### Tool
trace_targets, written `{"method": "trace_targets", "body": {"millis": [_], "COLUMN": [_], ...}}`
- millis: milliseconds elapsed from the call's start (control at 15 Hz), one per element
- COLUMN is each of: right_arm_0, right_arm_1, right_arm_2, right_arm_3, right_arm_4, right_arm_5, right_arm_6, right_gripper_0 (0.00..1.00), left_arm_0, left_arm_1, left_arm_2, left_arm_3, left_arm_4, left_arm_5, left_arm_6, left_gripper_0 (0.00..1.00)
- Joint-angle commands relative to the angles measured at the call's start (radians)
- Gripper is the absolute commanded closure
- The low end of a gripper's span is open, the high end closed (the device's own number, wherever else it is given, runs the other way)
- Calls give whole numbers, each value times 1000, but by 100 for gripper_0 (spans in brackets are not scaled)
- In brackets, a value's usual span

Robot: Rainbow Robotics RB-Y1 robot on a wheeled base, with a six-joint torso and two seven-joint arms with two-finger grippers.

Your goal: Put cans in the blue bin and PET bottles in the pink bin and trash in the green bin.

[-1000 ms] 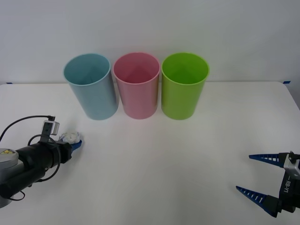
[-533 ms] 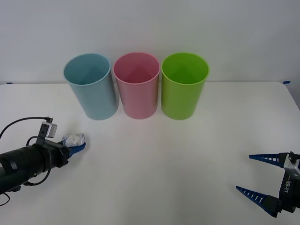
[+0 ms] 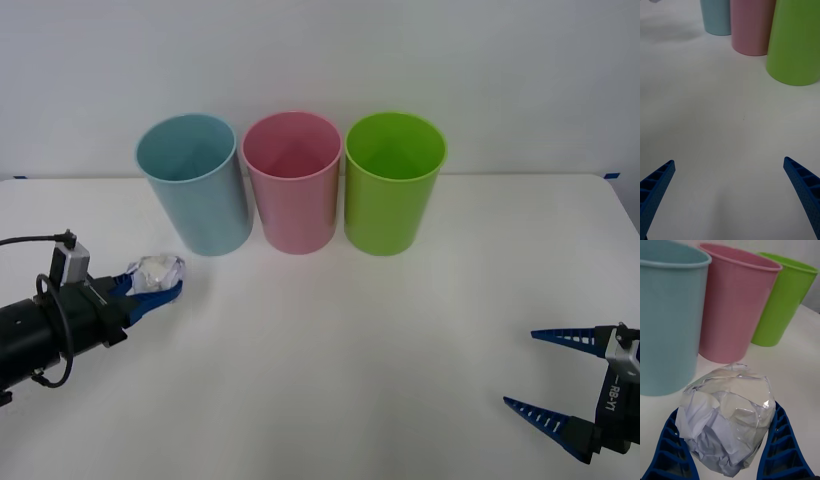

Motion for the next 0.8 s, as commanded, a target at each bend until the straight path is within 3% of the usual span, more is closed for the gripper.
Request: {"method": "trace_targets", "body": {"millis": [67, 467, 800], "right_arm_0": [0, 0, 0], "right_arm_1": [0, 0, 0], "right_arm_2": [0, 0, 0], "right_arm_3": [0, 0, 0], "right_arm_4": [0, 0, 0], "right_arm_5": [0, 0, 0], "right_arm_6": [0, 0, 0], "right_gripper_0": [0, 0, 0], "left_arm_0": [13, 6, -13], "left_arm_1": [-42, -85, -85], "left_arm_2": [85, 197, 221], "left_arm_3": [-2, -69, -206], "left_arm_4": [9, 95, 186], "left_arm_5": [-95, -176, -89], "left_arm_6": [3, 4, 3], "left_gripper_0": [100, 100, 100]}}
